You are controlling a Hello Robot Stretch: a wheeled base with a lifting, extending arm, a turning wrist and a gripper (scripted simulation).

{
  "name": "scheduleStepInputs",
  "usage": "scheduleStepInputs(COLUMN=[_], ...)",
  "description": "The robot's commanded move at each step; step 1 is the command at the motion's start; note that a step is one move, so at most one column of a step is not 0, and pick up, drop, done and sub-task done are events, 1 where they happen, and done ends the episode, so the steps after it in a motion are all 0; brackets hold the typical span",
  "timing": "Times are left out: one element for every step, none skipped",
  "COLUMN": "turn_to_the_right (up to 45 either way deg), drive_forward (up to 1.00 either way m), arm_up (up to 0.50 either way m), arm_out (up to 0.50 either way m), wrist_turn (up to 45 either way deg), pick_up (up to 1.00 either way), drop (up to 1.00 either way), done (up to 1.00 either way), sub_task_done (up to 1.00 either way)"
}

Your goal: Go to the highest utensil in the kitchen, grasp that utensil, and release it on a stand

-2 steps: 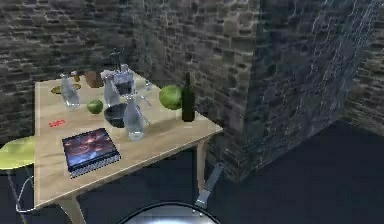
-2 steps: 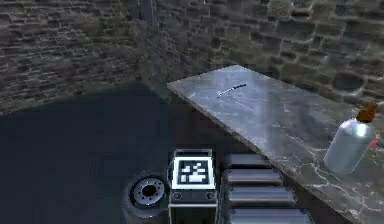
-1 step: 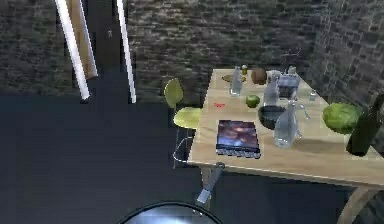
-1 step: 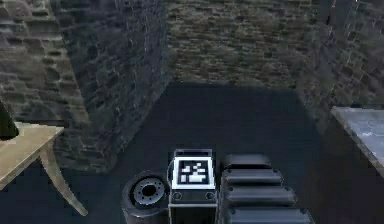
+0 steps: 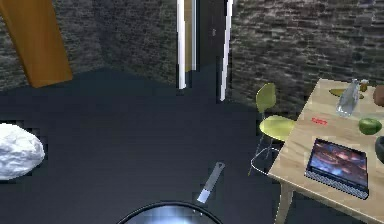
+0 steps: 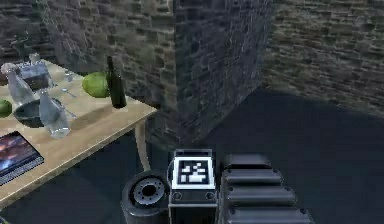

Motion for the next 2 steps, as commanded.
scheduleStepInputs(turn_to_the_right=[0.0,3.0], drive_forward=[0.80,0.00], arm_up=[0.00,0.00], arm_out=[0.00,0.00], wrist_turn=[0.0,0.0], pick_up=[0.00,0.00], drop=[0.00,0.00], done=[0.00,0.00], sub_task_done=[0.00,0.00])
